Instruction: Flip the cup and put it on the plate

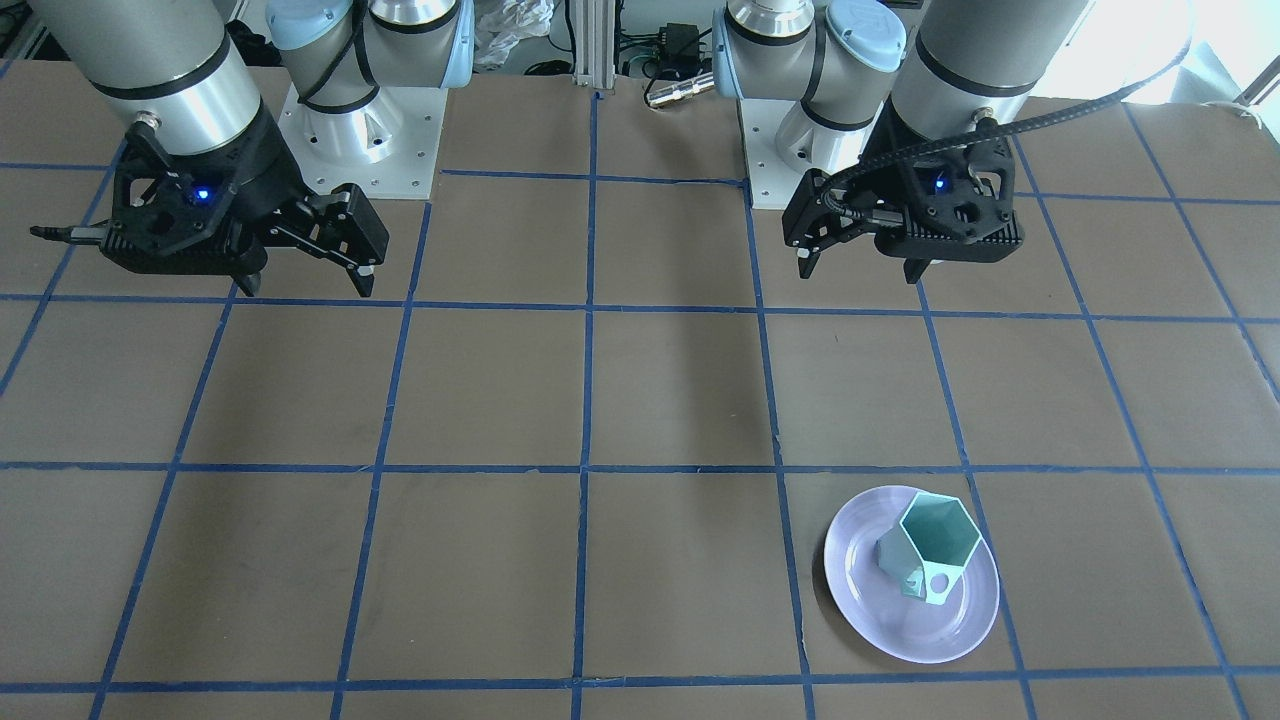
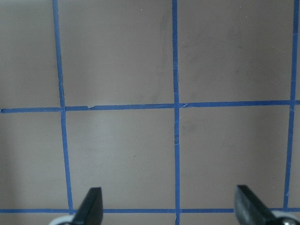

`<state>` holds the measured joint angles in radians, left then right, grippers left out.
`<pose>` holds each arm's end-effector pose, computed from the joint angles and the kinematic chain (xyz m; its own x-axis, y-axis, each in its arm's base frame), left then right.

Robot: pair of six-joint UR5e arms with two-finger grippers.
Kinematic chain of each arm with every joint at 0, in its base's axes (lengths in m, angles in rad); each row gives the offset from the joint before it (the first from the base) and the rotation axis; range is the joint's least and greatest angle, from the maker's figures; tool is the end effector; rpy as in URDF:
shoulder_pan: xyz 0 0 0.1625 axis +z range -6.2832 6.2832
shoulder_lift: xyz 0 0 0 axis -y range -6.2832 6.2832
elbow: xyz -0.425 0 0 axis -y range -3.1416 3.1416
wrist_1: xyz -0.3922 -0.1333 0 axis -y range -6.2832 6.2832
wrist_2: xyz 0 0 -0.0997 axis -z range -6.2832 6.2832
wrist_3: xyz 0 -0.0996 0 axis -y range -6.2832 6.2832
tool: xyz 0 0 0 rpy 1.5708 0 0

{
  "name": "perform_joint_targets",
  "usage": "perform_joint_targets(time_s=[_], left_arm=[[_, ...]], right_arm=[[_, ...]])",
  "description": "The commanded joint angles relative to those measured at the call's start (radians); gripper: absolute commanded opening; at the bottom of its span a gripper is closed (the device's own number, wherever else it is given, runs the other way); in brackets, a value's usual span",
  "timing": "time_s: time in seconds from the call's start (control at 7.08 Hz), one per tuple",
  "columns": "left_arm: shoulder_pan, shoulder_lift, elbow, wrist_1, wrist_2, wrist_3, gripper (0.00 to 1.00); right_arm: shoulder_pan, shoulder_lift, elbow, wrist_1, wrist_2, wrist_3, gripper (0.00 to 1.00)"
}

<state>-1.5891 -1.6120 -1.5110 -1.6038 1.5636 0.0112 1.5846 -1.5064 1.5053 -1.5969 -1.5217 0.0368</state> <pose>-0.1433 -0.5054 0.4934 -0.9995 0.0294 0.0074 0.0295 0.9995 0.0143 0.1454 -0.5200 0.4903 -0.9985 0.0217 -0.0500 0.0230 0.9994 -0.0254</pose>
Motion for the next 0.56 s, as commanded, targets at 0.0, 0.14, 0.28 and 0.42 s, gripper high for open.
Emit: perform_joint_targets(time_s=[0.0, 0.14, 0.28, 0.42], left_arm=[[-0.002, -0.002, 0.005, -0.019, 0.001, 0.000, 1.00], [-0.002, -0.002, 0.005, -0.019, 0.001, 0.000, 1.00], [-0.002, -0.002, 0.006, -0.018, 0.001, 0.000, 1.00], [0.000, -0.002, 0.009, -0.018, 0.001, 0.000, 1.00]], right_arm=[[0.000, 0.000, 0.000, 0.000, 0.000, 0.000, 1.00], [0.000, 0.000, 0.000, 0.000, 0.000, 0.000, 1.00], [0.000, 0.000, 0.000, 0.000, 0.000, 0.000, 1.00], [0.000, 0.000, 0.000, 0.000, 0.000, 0.000, 1.00]])
